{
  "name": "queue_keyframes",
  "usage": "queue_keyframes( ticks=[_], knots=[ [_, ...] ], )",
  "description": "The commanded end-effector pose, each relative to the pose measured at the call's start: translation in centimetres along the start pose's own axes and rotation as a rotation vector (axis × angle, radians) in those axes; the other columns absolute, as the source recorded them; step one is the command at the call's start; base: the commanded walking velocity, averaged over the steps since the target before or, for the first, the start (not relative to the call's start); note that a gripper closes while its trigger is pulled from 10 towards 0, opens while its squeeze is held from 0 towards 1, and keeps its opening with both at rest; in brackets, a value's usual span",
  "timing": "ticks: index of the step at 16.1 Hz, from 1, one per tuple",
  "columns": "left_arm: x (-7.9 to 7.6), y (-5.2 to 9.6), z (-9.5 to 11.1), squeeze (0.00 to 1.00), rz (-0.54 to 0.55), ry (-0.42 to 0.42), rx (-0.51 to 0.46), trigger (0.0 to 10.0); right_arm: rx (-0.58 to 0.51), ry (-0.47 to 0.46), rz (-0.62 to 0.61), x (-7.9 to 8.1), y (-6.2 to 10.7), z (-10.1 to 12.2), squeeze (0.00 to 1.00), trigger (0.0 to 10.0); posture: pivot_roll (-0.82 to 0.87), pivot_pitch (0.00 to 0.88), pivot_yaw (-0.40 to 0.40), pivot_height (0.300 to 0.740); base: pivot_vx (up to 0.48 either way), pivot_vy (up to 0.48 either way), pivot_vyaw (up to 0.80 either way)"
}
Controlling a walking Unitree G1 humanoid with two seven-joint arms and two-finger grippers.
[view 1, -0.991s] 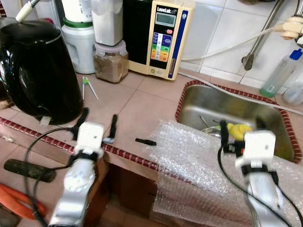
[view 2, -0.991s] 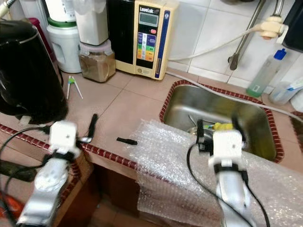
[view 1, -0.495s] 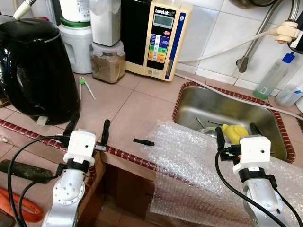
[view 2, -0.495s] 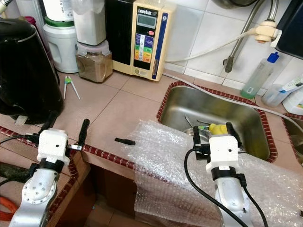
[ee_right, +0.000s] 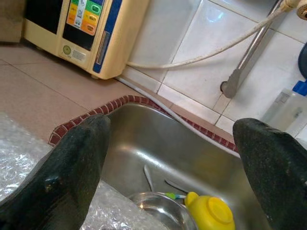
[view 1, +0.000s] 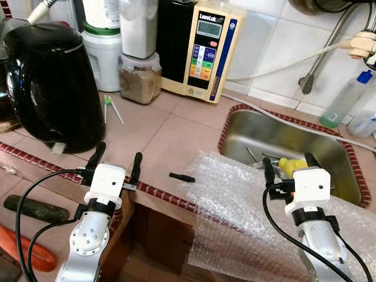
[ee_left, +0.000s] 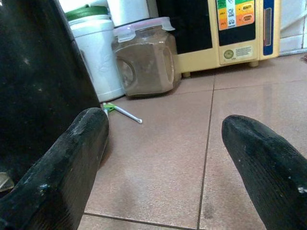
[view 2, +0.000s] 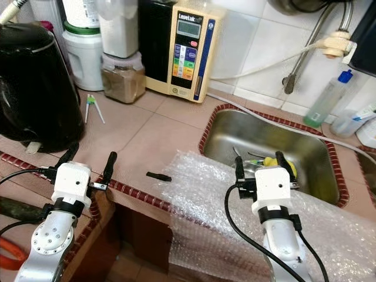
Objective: Kitchen organization
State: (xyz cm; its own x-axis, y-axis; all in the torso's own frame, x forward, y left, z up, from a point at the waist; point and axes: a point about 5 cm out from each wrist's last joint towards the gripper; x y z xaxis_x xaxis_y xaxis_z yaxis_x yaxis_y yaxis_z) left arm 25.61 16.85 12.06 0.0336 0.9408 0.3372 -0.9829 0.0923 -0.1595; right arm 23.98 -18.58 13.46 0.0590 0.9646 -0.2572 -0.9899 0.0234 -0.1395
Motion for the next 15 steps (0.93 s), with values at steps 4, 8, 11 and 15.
queue_keyframes(
  ticks=[4, 8, 11, 15],
  knots=[
    [-0.59, -0.08, 0.35, 0.0, -0.027, 0.011, -0.003, 10.0, 0.02, -0.002, -0.014, -0.46, -0.12, -0.31, 1.0, 10.0, 0.19, 0.0, -0.104, 0.74, 0.0, 0.0, 0.0],
    [-0.81, -0.09, 0.38, 0.0, -0.04, 0.009, -0.002, 10.0, 0.022, -0.003, -0.009, -0.37, -0.17, -0.37, 1.0, 10.0, 0.19, 0.0, -0.1, 0.74, 0.0, 0.0, 0.0],
    [-0.88, -0.28, 0.31, 0.0, -0.04, 0.01, 0.007, 10.0, 0.024, -0.004, -0.008, -0.33, -0.17, -0.44, 1.0, 10.0, 0.19, 0.0, -0.098, 0.74, 0.0, 0.0, 0.0],
    [-0.87, -0.31, 0.19, 0.0, -0.038, 0.01, 0.017, 10.0, 0.027, -0.006, -0.01, -0.3, -0.17, -0.51, 1.0, 10.0, 0.19, 0.0, -0.097, 0.74, 0.0, 0.0, 0.0]
  ],
)
Point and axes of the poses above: a point about 5 cm out from each wrist's last joint towards the gripper, its own y axis pointing back from the gripper into the wrist, its own z axis along the axis of the wrist's last joint, x = y × z
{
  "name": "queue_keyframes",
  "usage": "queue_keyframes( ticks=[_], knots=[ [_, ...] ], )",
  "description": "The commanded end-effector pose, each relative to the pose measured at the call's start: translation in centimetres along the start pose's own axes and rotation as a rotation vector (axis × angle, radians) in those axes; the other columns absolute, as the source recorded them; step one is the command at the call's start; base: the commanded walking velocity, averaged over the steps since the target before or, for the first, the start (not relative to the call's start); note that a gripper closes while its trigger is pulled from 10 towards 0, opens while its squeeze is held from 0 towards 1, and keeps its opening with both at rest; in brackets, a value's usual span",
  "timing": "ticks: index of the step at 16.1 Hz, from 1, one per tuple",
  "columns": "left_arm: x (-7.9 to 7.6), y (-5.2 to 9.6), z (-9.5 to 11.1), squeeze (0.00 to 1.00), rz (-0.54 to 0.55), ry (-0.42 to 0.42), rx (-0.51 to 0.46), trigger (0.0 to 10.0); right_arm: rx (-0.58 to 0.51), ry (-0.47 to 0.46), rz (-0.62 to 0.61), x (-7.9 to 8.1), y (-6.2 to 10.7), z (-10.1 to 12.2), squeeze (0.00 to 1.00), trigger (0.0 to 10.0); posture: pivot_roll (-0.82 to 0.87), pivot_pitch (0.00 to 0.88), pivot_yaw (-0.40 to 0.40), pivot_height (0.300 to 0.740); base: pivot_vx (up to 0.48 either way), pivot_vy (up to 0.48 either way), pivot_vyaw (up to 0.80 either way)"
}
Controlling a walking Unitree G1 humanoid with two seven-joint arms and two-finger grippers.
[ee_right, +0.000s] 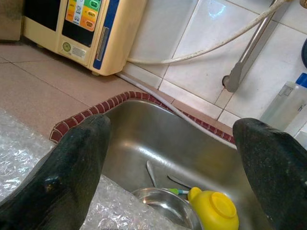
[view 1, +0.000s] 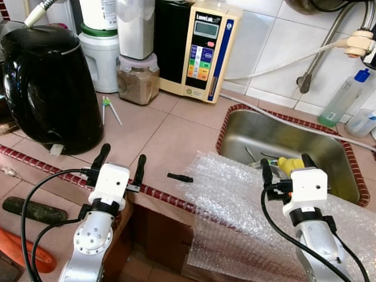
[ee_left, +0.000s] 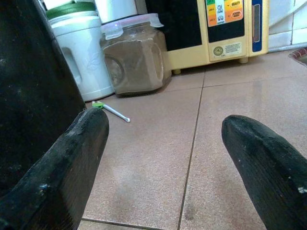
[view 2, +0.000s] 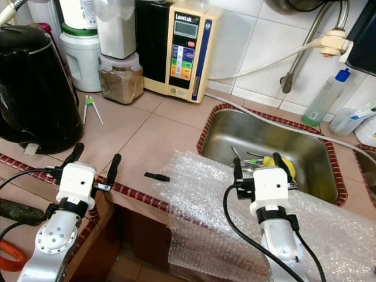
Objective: Kitchen organization
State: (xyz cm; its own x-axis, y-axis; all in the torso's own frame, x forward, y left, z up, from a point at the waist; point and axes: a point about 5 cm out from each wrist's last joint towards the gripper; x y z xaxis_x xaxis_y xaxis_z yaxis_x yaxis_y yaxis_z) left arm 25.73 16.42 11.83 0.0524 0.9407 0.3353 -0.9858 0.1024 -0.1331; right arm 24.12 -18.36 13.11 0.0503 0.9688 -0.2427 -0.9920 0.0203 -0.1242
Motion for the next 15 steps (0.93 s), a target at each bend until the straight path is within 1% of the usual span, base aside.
queue_keyframes(
  ticks=[1, 5, 15],
  knots=[
    [-0.4, -0.18, 0.26, 0.0, -0.021, 0.005, -0.003, 10.0, 0.014, 0.01, -0.016, -0.6, -0.1, -0.22, 1.0, 10.0, 0.19, 0.0, -0.097, 0.74, -0.251, 0.0, 0.0],
    [-0.41, -0.18, 0.22, 0.0, -0.021, 0.004, 0.003, 10.0, 0.014, 0.009, -0.017, -0.58, -0.16, -0.26, 1.0, 10.0, 0.19, 0.0, -0.096, 0.74, -0.258, 0.0, 0.0],
    [-0.45, -0.21, 0.12, 0.0, -0.027, 0.004, 0.013, 10.0, 0.012, 0.012, -0.019, -0.64, -0.53, -0.29, 1.0, 10.0, 0.19, 0.0, -0.095, 0.74, -0.309, 0.0, 0.0]
  ],
)
Point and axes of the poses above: a point about 5 cm out from each wrist's last joint towards the gripper, its own y axis pointing back from the gripper into the wrist, its own z axis along the axis of the wrist's last joint, x = y × z
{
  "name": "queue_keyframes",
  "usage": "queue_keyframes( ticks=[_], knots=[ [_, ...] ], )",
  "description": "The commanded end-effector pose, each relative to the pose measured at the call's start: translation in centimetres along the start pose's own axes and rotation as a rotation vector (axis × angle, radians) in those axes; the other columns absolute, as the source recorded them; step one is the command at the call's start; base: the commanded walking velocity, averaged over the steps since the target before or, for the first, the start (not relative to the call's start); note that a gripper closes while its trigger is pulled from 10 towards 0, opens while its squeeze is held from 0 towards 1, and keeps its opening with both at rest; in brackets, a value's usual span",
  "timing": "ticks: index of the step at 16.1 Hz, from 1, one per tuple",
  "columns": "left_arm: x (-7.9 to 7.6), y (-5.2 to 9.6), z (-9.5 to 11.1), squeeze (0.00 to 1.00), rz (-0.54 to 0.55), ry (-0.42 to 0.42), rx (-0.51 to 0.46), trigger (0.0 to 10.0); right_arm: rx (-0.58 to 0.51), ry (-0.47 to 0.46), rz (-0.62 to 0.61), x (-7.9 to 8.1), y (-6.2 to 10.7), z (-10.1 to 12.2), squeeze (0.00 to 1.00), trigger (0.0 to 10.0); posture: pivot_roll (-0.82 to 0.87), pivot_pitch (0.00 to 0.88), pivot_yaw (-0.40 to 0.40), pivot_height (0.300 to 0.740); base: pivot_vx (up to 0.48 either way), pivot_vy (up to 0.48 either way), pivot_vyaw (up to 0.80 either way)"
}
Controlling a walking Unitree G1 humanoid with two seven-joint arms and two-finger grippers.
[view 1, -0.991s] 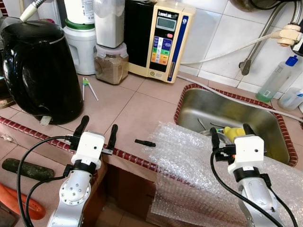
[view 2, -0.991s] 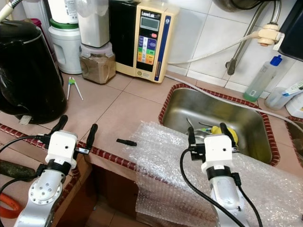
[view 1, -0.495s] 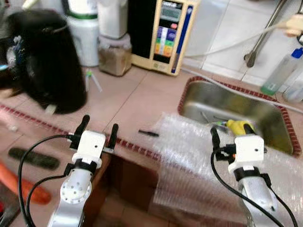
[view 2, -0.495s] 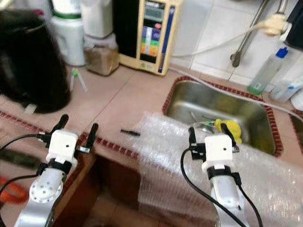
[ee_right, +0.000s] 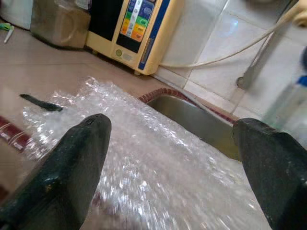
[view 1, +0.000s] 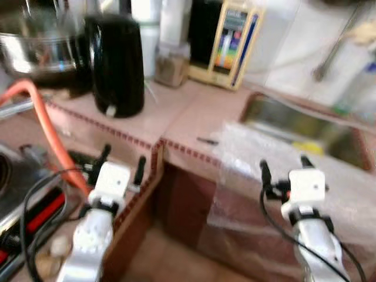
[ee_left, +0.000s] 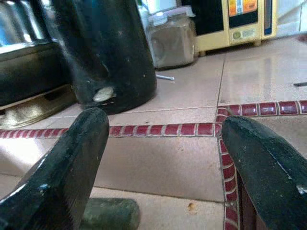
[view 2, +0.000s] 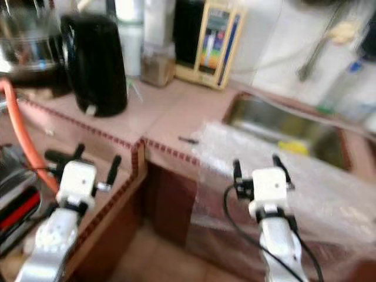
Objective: Kitchen organization
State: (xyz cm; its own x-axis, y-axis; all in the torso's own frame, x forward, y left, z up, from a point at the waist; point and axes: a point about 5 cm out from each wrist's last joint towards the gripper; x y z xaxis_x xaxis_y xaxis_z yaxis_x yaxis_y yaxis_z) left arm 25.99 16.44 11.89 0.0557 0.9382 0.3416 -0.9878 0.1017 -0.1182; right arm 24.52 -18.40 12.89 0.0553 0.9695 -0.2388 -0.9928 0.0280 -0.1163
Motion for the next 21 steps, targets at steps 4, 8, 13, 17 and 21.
queue_keyframes(
  ticks=[4, 8, 13, 17, 21],
  knots=[
    [-0.5, 0.3, 0.1, 0.0, -0.038, 0.004, -0.006, 10.0, 0.002, 0.017, -0.013, -0.7, -0.4, -0.1, 1.0, 10.0, 0.2, 0.0, -0.099, 0.74, -0.22, 0.0, 0.0],
    [-0.9, 0.3, 0.6, 0.0, -0.086, 0.03, -0.042, 10.0, -0.005, 0.018, -0.004, -0.4, -0.7, 0.0, 1.0, 10.0, 0.21, 0.0, -0.103, 0.74, 0.0, 0.0, 0.0],
    [-1.1, 0.4, 0.6, 0.0, -0.14, 0.071, -0.037, 10.0, -0.007, 0.014, 0.004, 0.0, -0.9, -0.1, 1.0, 10.0, 0.21, 0.0, -0.105, 0.74, 0.0, 0.0, 0.0],
    [-1.3, 0.3, 0.6, 0.0, -0.153, 0.074, -0.036, 10.0, -0.008, 0.019, 0.01, 0.0, -1.0, -0.2, 1.0, 10.0, 0.21, 0.0, -0.107, 0.74, 0.0, -0.313, 0.0],
    [-1.5, 0.1, 0.6, 0.0, -0.159, 0.077, -0.038, 10.0, -0.008, 0.018, 0.015, 0.0, -1.2, -0.3, 1.0, 10.0, 0.21, 0.0, -0.109, 0.74, 0.0, -0.369, 0.0]
  ],
)
Point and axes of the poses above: a point about 5 cm out from each wrist's last joint towards the gripper, its own y axis pointing back from the gripper into the wrist, its own z axis along the axis of the wrist's last joint, x = y × z
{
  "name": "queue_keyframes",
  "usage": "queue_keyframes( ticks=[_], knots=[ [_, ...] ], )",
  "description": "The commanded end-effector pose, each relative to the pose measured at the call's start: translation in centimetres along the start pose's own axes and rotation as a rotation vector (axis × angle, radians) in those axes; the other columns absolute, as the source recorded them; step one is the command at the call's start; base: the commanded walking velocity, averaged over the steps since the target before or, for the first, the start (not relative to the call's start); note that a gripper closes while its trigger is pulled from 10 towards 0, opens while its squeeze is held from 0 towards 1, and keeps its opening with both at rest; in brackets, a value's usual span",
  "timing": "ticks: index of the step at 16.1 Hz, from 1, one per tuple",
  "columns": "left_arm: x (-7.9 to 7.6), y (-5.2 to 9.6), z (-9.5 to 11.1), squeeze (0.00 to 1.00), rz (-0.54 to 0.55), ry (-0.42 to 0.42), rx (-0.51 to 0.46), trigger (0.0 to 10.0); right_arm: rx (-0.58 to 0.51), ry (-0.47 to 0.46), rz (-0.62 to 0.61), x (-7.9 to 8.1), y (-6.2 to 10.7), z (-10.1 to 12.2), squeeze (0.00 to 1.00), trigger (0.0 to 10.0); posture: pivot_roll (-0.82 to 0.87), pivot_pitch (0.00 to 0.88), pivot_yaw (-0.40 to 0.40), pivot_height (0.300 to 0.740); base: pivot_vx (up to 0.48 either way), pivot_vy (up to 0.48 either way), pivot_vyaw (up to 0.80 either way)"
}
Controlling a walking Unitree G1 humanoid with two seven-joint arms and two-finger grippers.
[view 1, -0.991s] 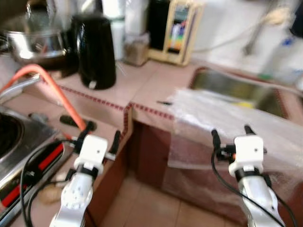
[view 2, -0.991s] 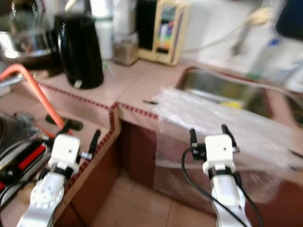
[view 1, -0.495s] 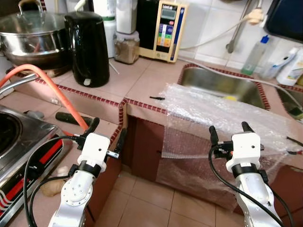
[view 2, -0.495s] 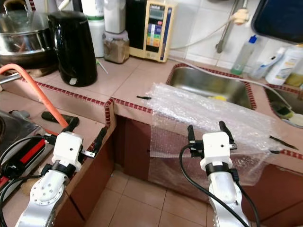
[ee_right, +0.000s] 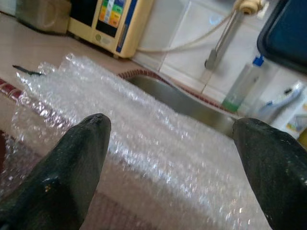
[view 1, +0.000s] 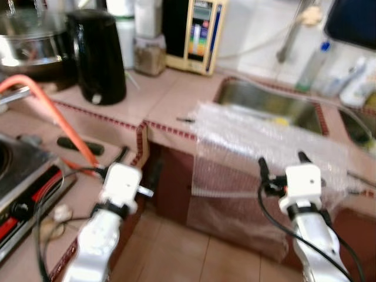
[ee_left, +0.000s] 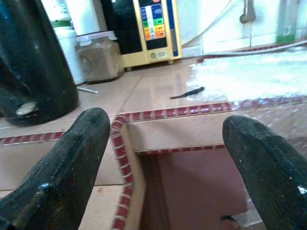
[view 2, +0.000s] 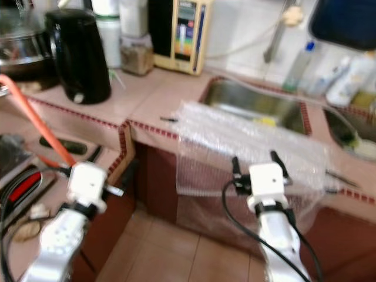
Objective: Kitchen organization
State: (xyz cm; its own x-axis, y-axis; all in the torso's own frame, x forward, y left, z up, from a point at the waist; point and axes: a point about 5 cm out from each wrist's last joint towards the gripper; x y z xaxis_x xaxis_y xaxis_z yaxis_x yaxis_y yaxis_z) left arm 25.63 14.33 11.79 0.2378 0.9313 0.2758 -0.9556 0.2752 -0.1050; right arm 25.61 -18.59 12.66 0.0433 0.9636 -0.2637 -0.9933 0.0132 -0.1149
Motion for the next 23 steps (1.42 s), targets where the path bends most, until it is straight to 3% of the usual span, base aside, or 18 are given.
queue_keyframes(
  ticks=[1, 17, 21, 22, 23],
  knots=[
    [0.5, 0.1, 0.0, 0.0, 0.012, -0.011, 0.006, 10.0, -0.007, -0.009, 0.01, 0.4, -0.1, 0.1, 1.0, 10.0, 0.21, 0.0, -0.11, 0.74, 0.0, -0.394, 0.0],
    [0.8, 0.6, -0.8, 0.0, 0.029, -0.016, 0.039, 10.0, 0.01, -0.031, 0.047, 1.2, -0.3, -0.5, 1.0, 10.0, 0.24, 0.0, -0.122, 0.74, 0.0, -0.417, 0.0],
    [1.5, 2.1, -3.0, 0.0, 0.088, -0.056, 0.124, 10.0, 0.026, -0.056, 0.087, 1.9, 0.0, -1.4, 1.0, 10.0, 0.25, 0.0, -0.116, 0.74, 0.0, 0.0, 0.0],
    [1.8, 2.5, -4.4, 0.0, 0.116, -0.054, 0.176, 10.0, 0.04, -0.051, 0.135, 2.6, 0.2, -2.3, 0.94, 10.0, 0.25, 0.0, -0.117, 0.74, 0.0, 0.0, 0.0],
    [2.1, 2.8, -5.3, 0.0, 0.135, -0.058, 0.208, 10.0, 0.072, -0.046, 0.152, 2.9, 0.3, -3.2, 0.65, 10.0, 0.26, 0.0, -0.119, 0.74, 0.0, 0.0, 0.0]
  ],
)
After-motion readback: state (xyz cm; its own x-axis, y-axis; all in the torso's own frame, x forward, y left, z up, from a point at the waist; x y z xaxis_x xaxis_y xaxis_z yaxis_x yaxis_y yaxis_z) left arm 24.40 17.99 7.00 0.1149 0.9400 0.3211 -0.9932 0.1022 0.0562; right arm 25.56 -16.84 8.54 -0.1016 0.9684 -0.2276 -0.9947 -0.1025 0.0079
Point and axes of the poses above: a point about 5 cm out from each wrist's last joint towards the gripper, its own y axis pointing back from the gripper into the wrist, its own z axis along the axis of the wrist's last joint, x = y × z
